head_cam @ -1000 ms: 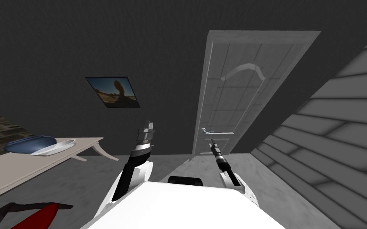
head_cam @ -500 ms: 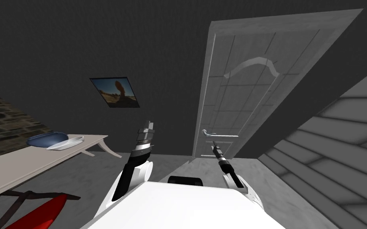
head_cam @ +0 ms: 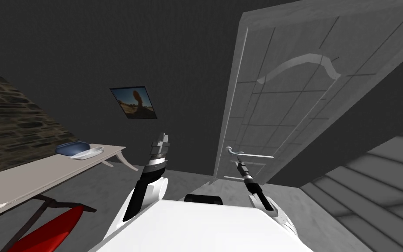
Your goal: Pull the door open
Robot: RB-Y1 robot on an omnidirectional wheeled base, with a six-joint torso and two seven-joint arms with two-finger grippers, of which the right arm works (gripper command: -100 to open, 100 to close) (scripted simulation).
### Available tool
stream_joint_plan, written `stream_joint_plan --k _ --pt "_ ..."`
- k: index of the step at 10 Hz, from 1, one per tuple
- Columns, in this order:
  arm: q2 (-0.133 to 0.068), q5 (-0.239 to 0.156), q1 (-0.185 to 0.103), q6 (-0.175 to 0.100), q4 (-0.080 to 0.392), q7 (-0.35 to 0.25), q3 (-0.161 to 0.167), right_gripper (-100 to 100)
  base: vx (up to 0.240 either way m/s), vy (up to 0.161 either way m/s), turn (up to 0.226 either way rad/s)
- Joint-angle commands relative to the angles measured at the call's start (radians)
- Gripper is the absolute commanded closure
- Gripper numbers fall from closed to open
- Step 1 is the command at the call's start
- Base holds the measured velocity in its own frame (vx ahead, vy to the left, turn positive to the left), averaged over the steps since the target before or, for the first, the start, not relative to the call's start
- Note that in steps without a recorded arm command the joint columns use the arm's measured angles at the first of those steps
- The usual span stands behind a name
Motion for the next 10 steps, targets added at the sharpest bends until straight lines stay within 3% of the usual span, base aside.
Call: stream_joint_plan --k 1,6,7,8,10 --pt "-0.011 -0.009 -0.006 -0.019 0.033 -0.009 -0.015 -100 0.165 0.021 0.161" --pt "-0.049 -0.036 -0.005 -0.065 0.110 -0.035 -0.063 -100 0.142 0.009 0.140" --pt "-0.046 -0.034 -0.003 -0.056 0.096 -0.033 -0.058 -100 0.066 -0.006 0.025" --pt "-0.046 -0.034 -0.003 -0.056 0.096 -0.033 -0.058 100 -0.010 0.000 -0.021" --pt "-0.046 -0.034 -0.003 -0.056 0.096 -0.033 -0.058 100 -0.021 0.000 -0.001"
